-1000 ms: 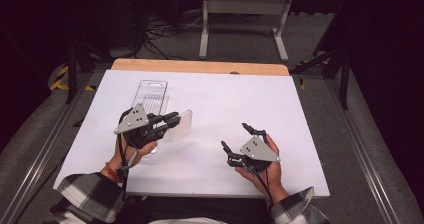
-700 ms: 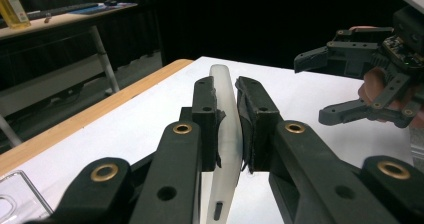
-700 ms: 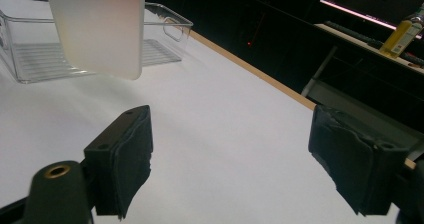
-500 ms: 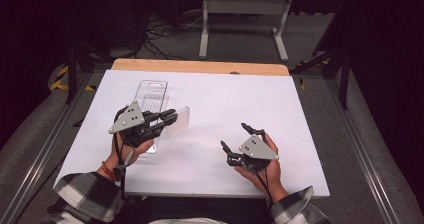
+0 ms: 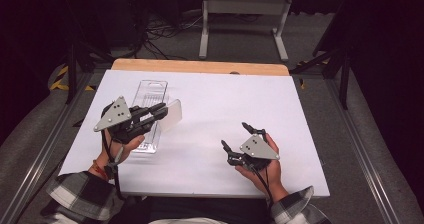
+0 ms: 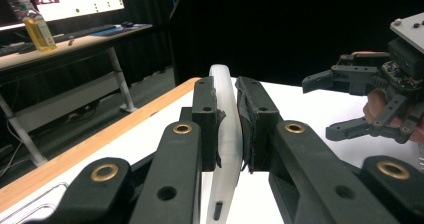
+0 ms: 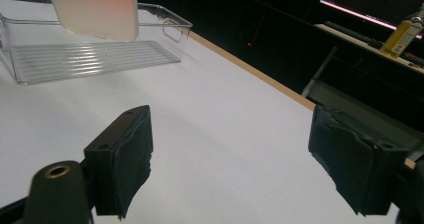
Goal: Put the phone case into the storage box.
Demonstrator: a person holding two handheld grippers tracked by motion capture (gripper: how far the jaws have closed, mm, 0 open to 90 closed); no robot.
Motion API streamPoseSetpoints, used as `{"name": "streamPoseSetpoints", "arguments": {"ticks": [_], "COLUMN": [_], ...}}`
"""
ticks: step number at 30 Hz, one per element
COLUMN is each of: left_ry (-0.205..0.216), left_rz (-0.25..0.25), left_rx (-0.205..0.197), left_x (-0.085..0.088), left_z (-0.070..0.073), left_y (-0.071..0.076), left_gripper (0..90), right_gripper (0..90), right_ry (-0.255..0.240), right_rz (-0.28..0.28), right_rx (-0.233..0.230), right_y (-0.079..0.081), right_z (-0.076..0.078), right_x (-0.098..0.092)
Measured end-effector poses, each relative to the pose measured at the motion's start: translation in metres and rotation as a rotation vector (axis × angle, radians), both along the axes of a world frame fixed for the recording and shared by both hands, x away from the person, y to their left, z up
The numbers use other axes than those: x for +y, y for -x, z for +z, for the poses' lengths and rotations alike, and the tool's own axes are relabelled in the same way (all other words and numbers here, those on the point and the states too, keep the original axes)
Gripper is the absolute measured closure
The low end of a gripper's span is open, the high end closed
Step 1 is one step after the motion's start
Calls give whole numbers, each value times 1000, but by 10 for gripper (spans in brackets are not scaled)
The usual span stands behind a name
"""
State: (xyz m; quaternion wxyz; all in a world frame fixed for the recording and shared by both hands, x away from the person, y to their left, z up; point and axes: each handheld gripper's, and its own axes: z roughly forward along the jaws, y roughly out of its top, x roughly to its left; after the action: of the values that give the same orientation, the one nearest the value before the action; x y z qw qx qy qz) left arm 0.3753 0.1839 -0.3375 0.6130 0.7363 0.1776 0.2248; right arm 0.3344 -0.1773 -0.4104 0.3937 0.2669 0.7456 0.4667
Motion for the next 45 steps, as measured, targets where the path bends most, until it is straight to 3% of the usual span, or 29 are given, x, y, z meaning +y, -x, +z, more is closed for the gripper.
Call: {"name": "streamPoseSetpoints", "arguments": {"ticks": [9,30,41,45], "left_ry": [5,26,27,5], "left_rz": [13,101,148,164], "left_rx": [-2,-8,11,22], "left_x": [6,38,53,54], "left_z": [1,6,-1,-6], "left_y": [-2,-8,-21,-26], "left_gripper": [797,797,798,797], "right_gripper": [188,187,188,187], "right_ry": [-4,-3,7,7], "right_rz": [-2,5,11,12], "right_rx": [-2,12,20,25], "right_y": [0,-2,-2,-3], "right_z": [1,-1,-2,-3], "right_x": [-1,-1,1,1]}}
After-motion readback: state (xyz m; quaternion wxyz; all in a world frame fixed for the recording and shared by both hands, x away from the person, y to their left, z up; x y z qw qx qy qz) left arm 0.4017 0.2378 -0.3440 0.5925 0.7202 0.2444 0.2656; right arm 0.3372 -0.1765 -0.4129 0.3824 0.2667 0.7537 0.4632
